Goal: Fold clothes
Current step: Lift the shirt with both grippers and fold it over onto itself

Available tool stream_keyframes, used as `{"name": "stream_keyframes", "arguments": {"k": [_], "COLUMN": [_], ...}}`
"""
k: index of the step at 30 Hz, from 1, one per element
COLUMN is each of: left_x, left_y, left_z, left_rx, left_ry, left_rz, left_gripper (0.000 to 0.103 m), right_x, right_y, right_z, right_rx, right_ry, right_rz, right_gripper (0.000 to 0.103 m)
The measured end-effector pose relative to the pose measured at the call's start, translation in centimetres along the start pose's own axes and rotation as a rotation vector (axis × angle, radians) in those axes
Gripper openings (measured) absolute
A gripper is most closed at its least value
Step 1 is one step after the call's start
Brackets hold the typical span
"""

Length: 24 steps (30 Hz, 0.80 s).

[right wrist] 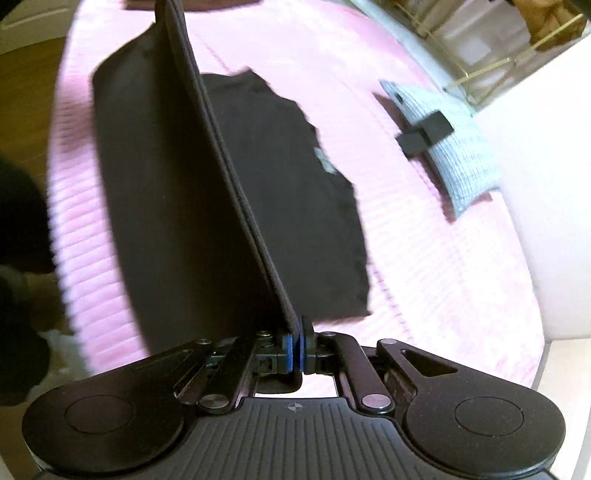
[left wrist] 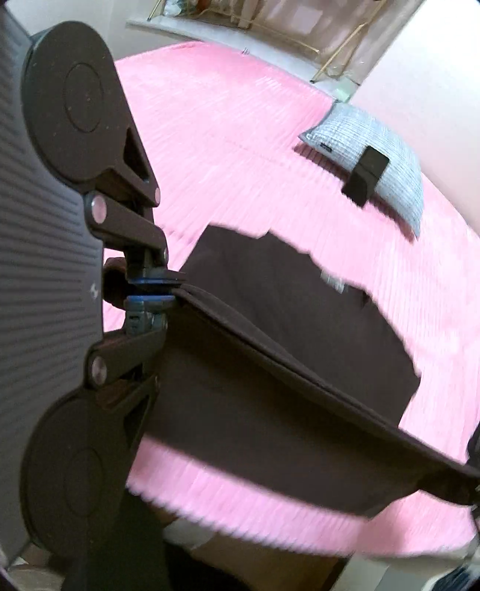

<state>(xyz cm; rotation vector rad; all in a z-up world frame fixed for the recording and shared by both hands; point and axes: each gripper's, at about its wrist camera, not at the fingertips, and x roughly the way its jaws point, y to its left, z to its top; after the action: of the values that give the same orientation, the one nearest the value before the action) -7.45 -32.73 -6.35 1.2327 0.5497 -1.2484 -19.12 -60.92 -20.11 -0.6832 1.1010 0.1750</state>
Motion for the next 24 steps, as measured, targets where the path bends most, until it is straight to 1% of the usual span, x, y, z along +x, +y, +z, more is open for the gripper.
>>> {"name": "stream_keyframes", "arguments": {"k": [3,6,8,14,18,24], "left_x": [4.8,9.3,12.2,18.6,22.2,26.7], "left_y": [5.0,8.7,10.7,13.3,14.5,15.1], "left_z": [1.5,2.6,3.0,3.4,4.1,4.8], "left_rx": [-0.020,-0.029,-0.042,-0.027,-0.015,-0.052], "left_ry": [0.001,-0.010,-0.010,0.024,0.049,0.082], "left_rz": [-0.038,-0.084,-0.123,-0.198,-0.203,-0.202], "left_gripper": [0.004,0.004,0.004,0.004,0.004,0.004], "right_x": [4.7,8.7,10.6,15.8,18.4,22.9], "right_y": [-3.4,-6.5,-7.9,-12.1,-14.0,-16.3], "right_z": [2.2,3.8,4.4,6.2,6.6,5.9], "right_rx": [-0.004,0.048,0.074,0.138,0.151,0.192], "right_ry": [0.054,0.114,0.137,0.190,0.204,0.202], "right_rz": [0.004,0.014,0.021,0.044,0.075,0.124], "right_gripper": [0.001,0.001,0.001,0.002,0.002,0.002]}}
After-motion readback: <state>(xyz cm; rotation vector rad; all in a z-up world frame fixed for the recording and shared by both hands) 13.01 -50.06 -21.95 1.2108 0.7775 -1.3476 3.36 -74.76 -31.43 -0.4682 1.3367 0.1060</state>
